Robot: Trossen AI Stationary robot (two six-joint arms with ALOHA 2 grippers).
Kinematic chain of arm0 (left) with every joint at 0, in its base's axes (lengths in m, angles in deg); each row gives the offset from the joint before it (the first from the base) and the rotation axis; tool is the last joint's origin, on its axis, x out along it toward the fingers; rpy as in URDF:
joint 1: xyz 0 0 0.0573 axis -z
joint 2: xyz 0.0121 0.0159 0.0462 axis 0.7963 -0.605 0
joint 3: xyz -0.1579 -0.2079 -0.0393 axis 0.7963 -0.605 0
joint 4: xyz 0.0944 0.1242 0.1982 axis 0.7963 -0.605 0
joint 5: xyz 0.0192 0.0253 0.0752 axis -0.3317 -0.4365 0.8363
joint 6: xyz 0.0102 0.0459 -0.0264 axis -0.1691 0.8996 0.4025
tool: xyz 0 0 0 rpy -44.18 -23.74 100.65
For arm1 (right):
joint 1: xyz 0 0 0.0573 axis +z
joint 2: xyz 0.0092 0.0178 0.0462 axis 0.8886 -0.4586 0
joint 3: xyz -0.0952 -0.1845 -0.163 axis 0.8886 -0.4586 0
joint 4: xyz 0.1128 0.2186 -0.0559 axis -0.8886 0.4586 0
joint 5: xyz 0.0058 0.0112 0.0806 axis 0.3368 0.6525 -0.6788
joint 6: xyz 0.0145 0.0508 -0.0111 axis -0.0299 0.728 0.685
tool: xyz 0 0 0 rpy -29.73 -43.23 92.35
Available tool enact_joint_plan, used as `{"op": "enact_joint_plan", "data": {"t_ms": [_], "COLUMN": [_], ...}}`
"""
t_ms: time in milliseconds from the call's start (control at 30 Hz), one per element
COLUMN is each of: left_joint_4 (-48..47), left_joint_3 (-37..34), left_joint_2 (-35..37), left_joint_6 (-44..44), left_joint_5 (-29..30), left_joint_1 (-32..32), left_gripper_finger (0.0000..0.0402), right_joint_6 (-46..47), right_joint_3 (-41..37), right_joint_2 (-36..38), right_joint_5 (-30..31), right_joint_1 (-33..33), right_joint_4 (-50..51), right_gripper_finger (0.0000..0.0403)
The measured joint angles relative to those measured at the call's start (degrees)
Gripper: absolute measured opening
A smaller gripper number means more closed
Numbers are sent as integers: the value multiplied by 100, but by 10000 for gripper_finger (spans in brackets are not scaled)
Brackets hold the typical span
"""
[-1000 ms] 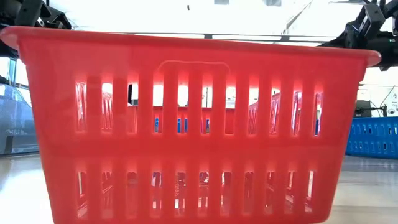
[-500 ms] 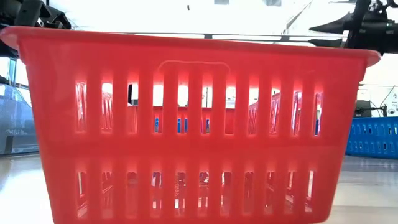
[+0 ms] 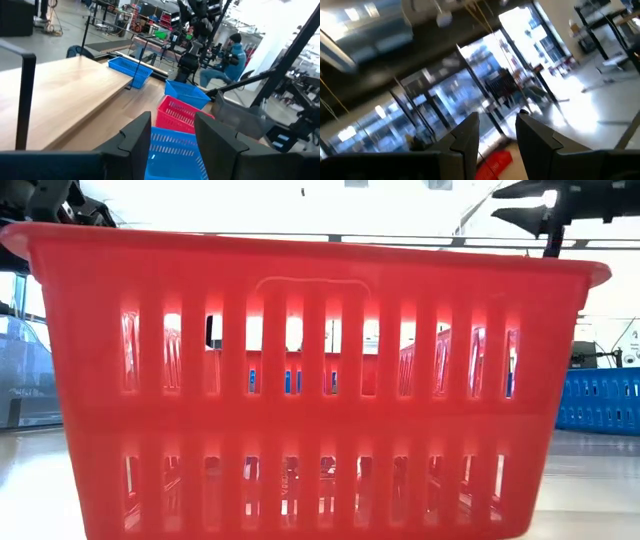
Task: Stack baskets on shelf by color
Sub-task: Put the middle right red bin on the shelf
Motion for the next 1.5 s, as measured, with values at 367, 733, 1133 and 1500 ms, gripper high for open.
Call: {"op": "enact_joint_plan", "data": {"t_ms": [367,733,1133,1500], "left_joint_4": [0,-2,-1,-1], "left_joint_3": [-2,-2,0,-1], "left_joint_2": [-2,-2,0,0], "left_joint_6": [-594,-1867,-2065,-2062], "left_joint_5": [-1,1,2,2], "left_joint_1": [0,0,0,0], "left_gripper_finger": [142,142,142,142], "right_joint_6": [309,42,-425,-873], "right_joint_3": [1832,2977,3337,3337], "right_joint_2": [-2288,-3884,-5037,-6034], "right_joint_5": [-1112,-2079,-2178,-2171], "right_joint_1": [2,351,1333,1936], "right_joint_4": [1977,2732,3120,3091], "right_gripper_finger": [114,114,114,115]}}
